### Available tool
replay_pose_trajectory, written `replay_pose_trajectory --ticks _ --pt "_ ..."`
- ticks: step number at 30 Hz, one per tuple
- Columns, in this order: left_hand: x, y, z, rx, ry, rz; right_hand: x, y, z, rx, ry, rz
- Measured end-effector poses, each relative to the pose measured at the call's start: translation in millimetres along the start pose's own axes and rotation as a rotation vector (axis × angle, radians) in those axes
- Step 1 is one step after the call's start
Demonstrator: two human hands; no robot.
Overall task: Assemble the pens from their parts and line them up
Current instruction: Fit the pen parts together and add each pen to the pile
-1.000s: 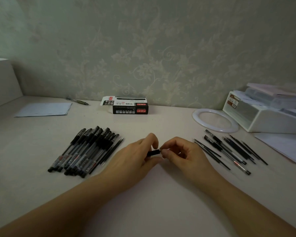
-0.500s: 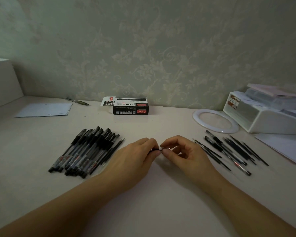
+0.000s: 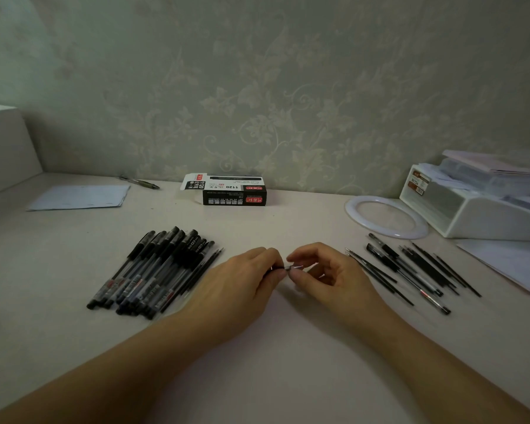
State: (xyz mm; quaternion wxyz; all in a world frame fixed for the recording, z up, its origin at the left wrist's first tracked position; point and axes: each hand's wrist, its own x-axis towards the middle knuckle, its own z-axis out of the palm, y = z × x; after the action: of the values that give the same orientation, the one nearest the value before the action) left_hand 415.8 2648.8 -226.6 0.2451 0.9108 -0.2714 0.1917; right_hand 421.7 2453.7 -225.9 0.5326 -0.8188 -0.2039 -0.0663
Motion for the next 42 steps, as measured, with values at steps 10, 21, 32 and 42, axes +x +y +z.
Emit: replay_pose_trajectory --ticks 10,21,32,42 --pt "-0.1 -0.1 0.8 0.011 -0.021 -0.005 0.0 1.2 -0.3 -0.028 -0.026 -0.005" --pt "-0.8 0.2 1.4 0.011 -0.015 -0.024 -0.4 0.8 -0.2 -0.003 -0.028 0.014" --pt "-0.6 2.2 -0.3 0.025 -0.022 -0.018 -0.3 -2.5 0.0 0.053 0.159 0.047" --pt "0.3 -0.6 -0.6 0.019 0.029 -0.112 -3.3 -1.6 2.9 -0.247 0.099 0.023"
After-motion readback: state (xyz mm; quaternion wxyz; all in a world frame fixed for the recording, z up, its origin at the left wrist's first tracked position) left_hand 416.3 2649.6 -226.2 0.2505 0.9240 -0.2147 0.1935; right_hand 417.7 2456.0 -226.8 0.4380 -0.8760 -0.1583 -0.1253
